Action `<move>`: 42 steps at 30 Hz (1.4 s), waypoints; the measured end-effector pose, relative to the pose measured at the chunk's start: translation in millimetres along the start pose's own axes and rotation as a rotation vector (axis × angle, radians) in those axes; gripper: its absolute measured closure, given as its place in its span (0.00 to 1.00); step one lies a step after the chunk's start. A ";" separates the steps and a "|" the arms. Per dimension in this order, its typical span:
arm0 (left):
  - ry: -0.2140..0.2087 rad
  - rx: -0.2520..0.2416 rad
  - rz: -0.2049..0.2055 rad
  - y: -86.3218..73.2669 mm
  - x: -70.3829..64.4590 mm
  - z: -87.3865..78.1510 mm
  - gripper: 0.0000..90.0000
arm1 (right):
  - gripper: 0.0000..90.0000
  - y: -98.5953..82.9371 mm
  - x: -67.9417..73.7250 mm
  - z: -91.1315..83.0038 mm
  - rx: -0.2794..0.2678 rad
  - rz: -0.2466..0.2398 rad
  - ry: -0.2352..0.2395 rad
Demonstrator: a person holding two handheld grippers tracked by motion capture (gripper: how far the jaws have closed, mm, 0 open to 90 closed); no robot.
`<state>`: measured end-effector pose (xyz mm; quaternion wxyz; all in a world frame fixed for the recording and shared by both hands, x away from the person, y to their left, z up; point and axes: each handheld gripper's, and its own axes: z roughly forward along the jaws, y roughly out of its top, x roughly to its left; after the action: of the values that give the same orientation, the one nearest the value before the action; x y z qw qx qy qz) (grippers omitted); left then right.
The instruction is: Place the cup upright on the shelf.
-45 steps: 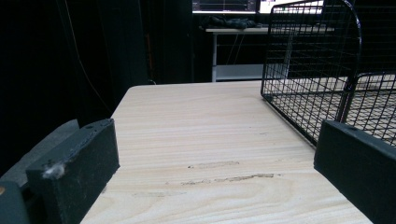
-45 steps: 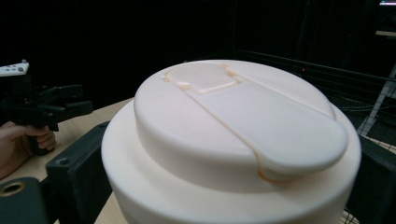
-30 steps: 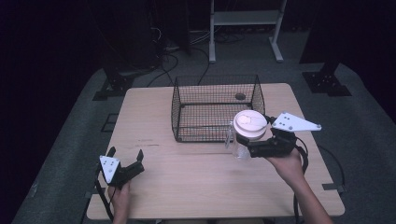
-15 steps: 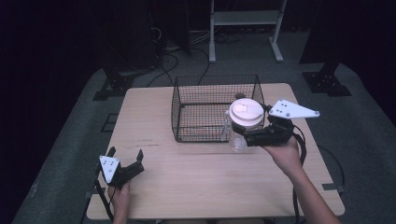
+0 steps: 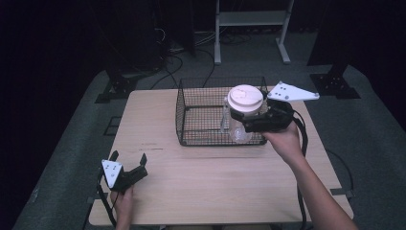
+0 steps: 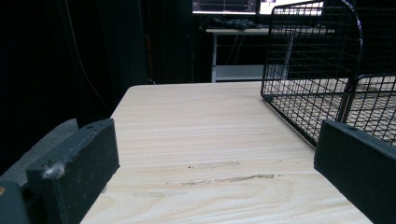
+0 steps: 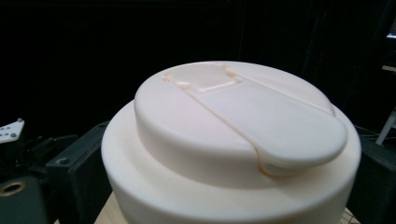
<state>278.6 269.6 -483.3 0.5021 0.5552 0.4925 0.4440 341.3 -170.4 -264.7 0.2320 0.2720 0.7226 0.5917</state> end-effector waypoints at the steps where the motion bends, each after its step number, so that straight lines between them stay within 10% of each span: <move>1: 0.000 0.000 0.000 0.0 0.0 0.0 0.00 | 0.05 1.3 -1.5 2.7 0.002 0.002 -0.001; 42: -0.005 -0.003 -0.013 -0.2 1.5 -0.1 0.00 | 0.05 0.3 -52.6 98.7 0.046 0.043 -0.069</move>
<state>278.7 271.1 -483.5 0.5072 0.5521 0.4942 0.4401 445.3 -133.5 -282.7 0.2377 0.3131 0.7214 0.5701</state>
